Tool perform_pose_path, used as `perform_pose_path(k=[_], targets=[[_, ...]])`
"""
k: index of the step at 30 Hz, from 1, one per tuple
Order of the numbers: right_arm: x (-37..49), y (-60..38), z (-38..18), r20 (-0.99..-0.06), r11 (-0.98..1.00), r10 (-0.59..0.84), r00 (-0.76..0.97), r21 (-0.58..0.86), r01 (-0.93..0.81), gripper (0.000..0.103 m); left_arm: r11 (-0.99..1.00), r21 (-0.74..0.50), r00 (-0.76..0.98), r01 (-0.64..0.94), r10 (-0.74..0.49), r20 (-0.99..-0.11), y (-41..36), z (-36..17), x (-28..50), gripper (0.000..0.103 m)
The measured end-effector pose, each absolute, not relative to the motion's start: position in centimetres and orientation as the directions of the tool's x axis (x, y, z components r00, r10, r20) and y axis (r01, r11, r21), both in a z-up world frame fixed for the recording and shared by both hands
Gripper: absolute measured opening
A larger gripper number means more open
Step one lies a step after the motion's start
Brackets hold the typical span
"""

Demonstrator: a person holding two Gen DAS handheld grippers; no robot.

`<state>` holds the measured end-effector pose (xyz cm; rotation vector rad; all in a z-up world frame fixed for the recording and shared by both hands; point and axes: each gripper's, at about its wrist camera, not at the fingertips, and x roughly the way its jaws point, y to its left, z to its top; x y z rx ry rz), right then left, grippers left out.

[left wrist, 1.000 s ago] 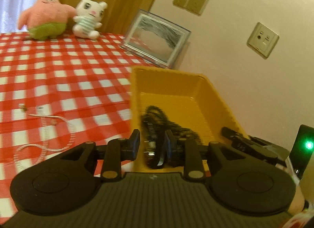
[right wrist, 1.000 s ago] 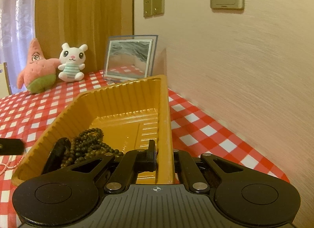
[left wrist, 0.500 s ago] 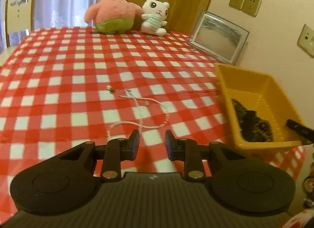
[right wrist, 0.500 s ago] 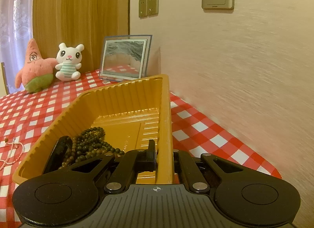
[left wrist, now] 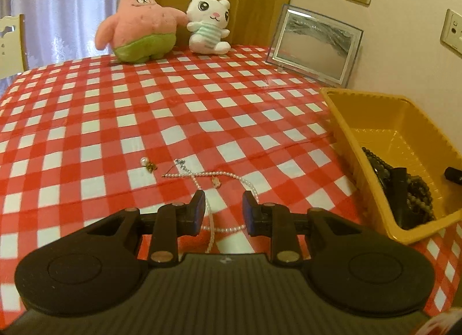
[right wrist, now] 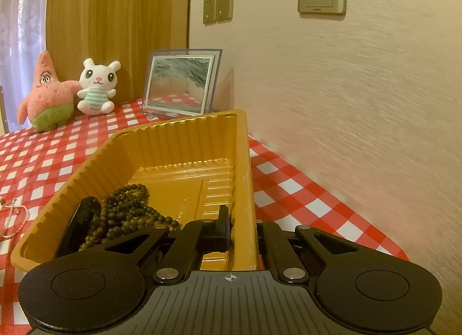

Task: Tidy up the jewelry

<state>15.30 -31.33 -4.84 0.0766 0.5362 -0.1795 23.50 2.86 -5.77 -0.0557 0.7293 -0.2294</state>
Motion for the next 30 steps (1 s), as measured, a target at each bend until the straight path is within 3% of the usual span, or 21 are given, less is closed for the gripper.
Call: perform_pose_path(k=[18,24,30], targets=[[16.2,-31.3,-5.1,-0.51,0.983,-0.152,0.847,0.01,0.183,0.004,0.967,-0.1,0.7,0.234,-0.24,-0.672,2.3,-8.1,27.8,0.021],[16.3,-31.1,-5.2,-0.511,0.983,-0.153,0.846,0.008,0.182,0.004,0.964,-0.111,0.699,0.241,-0.252,-0.669,2.3,-8.4,28.3,0.005],[16.2,-31.0,-5.2,-0.51,0.984,-0.153,0.846,0.004,0.18,0.004,0.967,-0.109,0.705,0.232,-0.244,-0.666,2.5,-8.2,28.0,0.004]])
